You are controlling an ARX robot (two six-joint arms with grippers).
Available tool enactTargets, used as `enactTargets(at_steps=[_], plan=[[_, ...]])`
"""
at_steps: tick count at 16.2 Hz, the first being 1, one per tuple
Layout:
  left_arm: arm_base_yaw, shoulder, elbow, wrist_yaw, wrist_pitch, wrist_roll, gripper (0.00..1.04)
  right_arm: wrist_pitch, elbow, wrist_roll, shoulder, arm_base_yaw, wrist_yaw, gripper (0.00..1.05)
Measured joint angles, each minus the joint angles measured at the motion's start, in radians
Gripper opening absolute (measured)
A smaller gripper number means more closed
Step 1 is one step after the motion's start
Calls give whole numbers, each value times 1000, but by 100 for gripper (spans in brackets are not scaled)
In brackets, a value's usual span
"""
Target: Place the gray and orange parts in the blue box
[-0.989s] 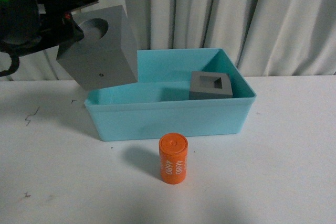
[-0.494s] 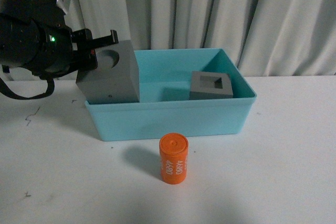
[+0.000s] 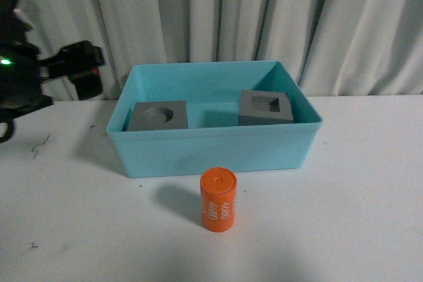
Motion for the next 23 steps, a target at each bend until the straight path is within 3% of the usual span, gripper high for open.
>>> enactTargets(at_steps=[1, 2, 5, 7, 9, 10, 11, 12, 15, 16, 19, 20, 21, 23], plan=[[36, -119, -71, 41, -42, -28, 96, 0, 0, 0, 0, 0, 0, 98], [78, -268, -150, 89, -94, -41, 99, 0, 0, 0, 0, 0, 0, 98], [273, -790, -393, 220, -444, -77, 98, 0, 0, 0, 0, 0, 0, 98], [474, -1134, -536, 327, -745, -43, 98, 0, 0, 0, 0, 0, 0, 98], [547, -1262, -584, 314, -811, -32, 98, 0, 0, 0, 0, 0, 0, 98], [541, -1264, -583, 323, -797, -26, 98, 0, 0, 0, 0, 0, 0, 98], [547, -1313, -657, 392, -570, 29, 92, 0, 0, 0, 0, 0, 0, 98], [544, -1420, -734, 421, -446, 91, 84, -2, 0, 0, 0, 0, 0, 98], [412, -1614, -846, 358, -176, 265, 57, 2, 0, 0, 0, 0, -1, 98], [336, -1664, -863, 276, -212, 302, 36, 0, 0, 0, 0, 0, 0, 98], [229, -1682, -863, 163, -230, 315, 2, 0, 0, 0, 0, 0, 0, 98], [123, -1687, -863, 60, -237, 318, 2, 0, 0, 0, 0, 0, 1, 98], [84, -1686, -863, 51, -236, 320, 2, 0, 0, 0, 0, 0, 0, 98], [96, -1687, -863, 31, -237, 320, 2, 0, 0, 0, 0, 0, 0, 98]])
